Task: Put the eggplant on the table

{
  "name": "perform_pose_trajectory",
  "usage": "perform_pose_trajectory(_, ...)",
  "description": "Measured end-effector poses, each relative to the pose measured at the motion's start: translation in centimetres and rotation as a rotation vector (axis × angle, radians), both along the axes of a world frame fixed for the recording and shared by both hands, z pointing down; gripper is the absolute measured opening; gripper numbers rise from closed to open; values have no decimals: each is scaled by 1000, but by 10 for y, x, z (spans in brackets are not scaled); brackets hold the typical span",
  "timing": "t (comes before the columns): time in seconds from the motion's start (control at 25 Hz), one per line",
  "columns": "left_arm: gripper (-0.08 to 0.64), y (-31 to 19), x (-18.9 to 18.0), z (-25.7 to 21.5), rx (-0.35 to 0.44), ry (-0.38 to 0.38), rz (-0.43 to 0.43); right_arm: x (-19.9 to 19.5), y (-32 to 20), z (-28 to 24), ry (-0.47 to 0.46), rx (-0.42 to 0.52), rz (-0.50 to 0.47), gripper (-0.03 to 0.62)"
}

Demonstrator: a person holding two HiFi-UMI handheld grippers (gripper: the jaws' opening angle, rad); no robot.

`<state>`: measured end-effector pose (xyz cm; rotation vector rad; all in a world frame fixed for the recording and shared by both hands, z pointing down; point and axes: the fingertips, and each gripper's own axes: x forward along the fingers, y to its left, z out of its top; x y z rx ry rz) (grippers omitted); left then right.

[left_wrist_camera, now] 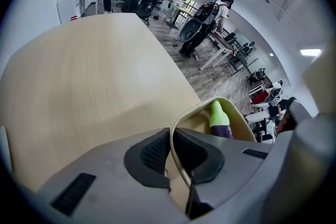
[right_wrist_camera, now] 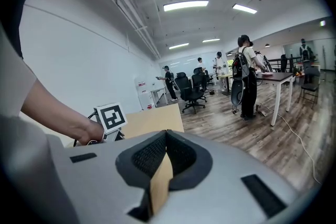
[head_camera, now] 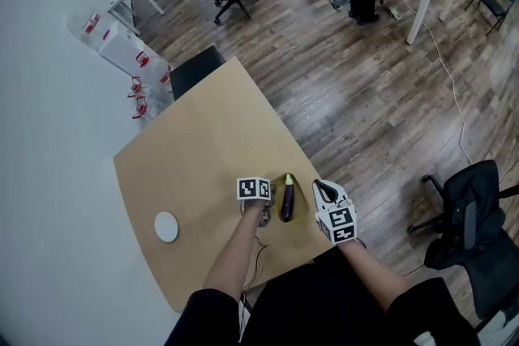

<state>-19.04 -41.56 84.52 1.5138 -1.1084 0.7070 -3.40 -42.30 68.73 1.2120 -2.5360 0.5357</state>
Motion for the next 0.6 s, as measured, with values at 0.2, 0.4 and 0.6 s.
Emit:
perform_pose_trajectory(0.2,28,-22,5,21,-28,10,-41,16,-9,12,9,-36,19,58)
perform_pose_trajectory(0.4,28,-35,-1,41,-30,6,-139,28,-9,29,29,-74,13,58)
perform_pose_trajectory(0.6,28,-46,-3,50,-14,-35,-161,39,-8,38,54,-91,34,58)
